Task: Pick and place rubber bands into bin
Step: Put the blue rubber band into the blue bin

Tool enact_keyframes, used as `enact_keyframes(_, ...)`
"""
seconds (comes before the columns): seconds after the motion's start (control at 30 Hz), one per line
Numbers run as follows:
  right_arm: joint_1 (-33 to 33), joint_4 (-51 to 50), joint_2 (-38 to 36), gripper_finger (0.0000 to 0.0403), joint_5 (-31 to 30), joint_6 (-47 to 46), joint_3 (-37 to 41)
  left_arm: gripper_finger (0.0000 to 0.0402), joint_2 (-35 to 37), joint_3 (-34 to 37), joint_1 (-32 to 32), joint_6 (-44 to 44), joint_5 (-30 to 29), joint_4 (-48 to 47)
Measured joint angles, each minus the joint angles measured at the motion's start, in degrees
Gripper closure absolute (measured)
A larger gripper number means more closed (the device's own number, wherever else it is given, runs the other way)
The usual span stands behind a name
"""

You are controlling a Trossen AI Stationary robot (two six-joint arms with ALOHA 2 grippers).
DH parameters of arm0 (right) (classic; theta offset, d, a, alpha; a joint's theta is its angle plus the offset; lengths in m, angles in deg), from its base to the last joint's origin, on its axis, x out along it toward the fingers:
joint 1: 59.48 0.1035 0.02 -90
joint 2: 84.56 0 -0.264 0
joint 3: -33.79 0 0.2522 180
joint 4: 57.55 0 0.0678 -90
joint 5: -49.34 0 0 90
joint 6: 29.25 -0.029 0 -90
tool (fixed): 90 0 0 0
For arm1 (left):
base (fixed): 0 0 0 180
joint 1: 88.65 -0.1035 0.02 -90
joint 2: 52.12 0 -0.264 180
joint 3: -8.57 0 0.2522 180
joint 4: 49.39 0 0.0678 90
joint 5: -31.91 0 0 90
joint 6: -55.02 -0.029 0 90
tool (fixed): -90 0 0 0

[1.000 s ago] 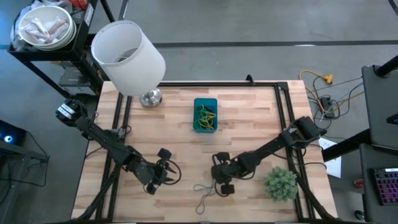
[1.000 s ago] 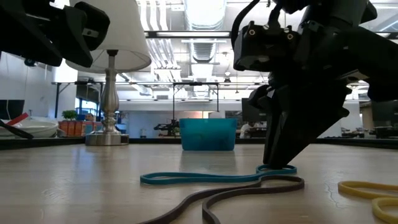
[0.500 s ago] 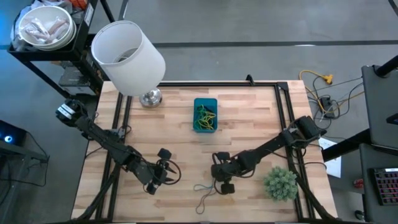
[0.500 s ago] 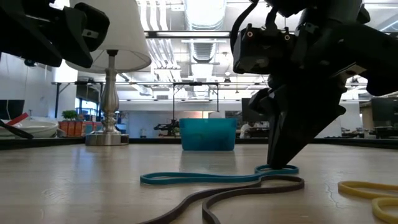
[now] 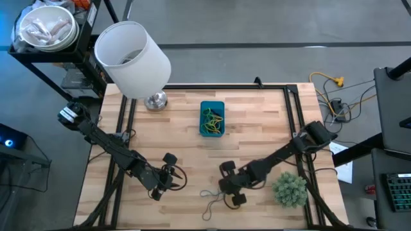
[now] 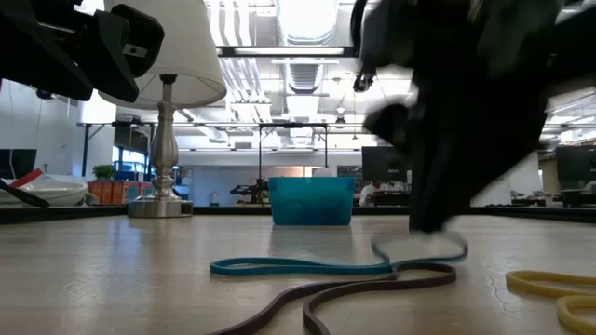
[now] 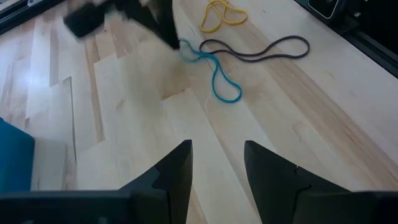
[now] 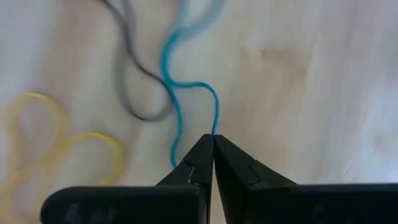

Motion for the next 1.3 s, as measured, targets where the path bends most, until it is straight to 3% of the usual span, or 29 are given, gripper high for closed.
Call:
enact_keyframes(0.37,4.46,-3.58,-1.45,0.0395,-19.49,9.76,-5.89,0.0272,0.0,0.0,-0.07,0.0,0.0,-0.04)
enact_keyframes(0.57,5.97,-4.13,-1.49,0.0395,-35.21,14.38,-7.19,0.0272,0.0,0.0,-0.06,0.0,0.0,-0.02)
enact_keyframes(0.8,6.23,-4.05,-1.51,0.0395,-49.0,17.14,-7.51,0.0272,0.0,0.0,-0.04,0.0,0.0,0.0)
enact_keyframes(1.3,3.31,-3.78,-1.53,0.0395,-68.47,24.93,-7.9,0.0272,0.0,0.02,-0.04,0.0,0.0,0.04)
